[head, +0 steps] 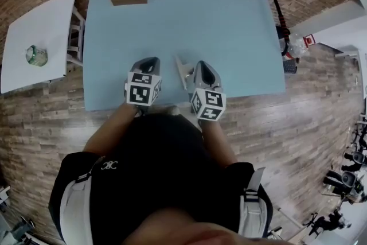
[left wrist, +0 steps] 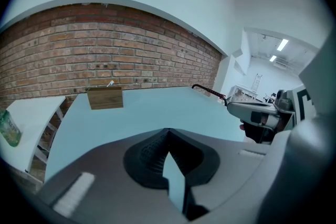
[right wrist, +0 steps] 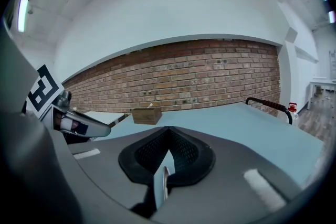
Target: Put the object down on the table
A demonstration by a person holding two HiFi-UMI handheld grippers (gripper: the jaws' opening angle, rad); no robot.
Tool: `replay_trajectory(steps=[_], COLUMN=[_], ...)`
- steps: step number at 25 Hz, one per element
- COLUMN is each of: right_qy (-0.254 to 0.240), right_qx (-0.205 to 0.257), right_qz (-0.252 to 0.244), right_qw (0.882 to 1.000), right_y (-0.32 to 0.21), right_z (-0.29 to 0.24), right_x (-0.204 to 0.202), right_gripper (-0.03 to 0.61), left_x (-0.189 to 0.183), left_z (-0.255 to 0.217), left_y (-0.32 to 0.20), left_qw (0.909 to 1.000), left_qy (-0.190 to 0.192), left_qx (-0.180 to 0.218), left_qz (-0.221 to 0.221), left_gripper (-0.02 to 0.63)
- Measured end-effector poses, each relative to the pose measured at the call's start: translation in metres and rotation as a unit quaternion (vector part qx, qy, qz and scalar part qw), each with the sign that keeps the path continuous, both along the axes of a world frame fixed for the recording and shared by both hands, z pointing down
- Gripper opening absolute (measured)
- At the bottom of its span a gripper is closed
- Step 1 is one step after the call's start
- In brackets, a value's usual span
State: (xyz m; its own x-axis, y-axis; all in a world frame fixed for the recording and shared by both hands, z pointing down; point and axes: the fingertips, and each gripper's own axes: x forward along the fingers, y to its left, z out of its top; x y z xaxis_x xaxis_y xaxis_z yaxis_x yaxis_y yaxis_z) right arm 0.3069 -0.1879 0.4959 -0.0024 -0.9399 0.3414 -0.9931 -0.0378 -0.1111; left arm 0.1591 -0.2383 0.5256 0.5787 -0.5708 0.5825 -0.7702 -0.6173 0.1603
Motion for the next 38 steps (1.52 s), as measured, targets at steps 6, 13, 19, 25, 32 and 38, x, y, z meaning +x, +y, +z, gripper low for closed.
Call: replay_trajectory(steps=[6, 13, 19, 25, 32, 38], right_qy=[-0.014, -0.023, -0.032, -0.033, -0.038, -0.034], right_qx=[-0.009, -0.017, -0.021, -0.031, -0.038, -0.055], right_qz=[0.018, 0.022, 0.027, 0.03, 0.028, 0.012], right_qw=[1.0, 0.999, 0.999, 0.999, 0.998, 0.998], right_y=[-0.002, -0.001, 0.002, 0.007, 0.009, 0.006], right_z=[0.005, 0.009, 0.012, 0.021, 0.026, 0.038], right_x=[0.008, 0.011, 0.018, 0.023, 0.034, 0.039], right_gripper=[0.014, 0.014, 0.014, 0.014, 0.014, 0.014], left_x=[-0.003, -0.002, 0.0, 0.003, 0.005, 0.008], left_z=[0.0, -0.001, 0.002, 0.004, 0.004, 0.006], left_y=[-0.005, -0.006, -0.003, -0.002, -0.002, 0.0], left_qw=[1.0, 1.0, 0.9999, 0.9998, 0.9997, 0.9993], left_qy=[-0.002, -0.002, -0.006, -0.012, -0.021, -0.031], left_qx=[-0.003, -0.007, -0.012, -0.011, -0.011, -0.019], left_qz=[0.0, 0.002, 0.004, 0.005, 0.002, -0.007], left_gripper=[-0.002, -0.002, -0.002, -0.002, -0.002, -0.002])
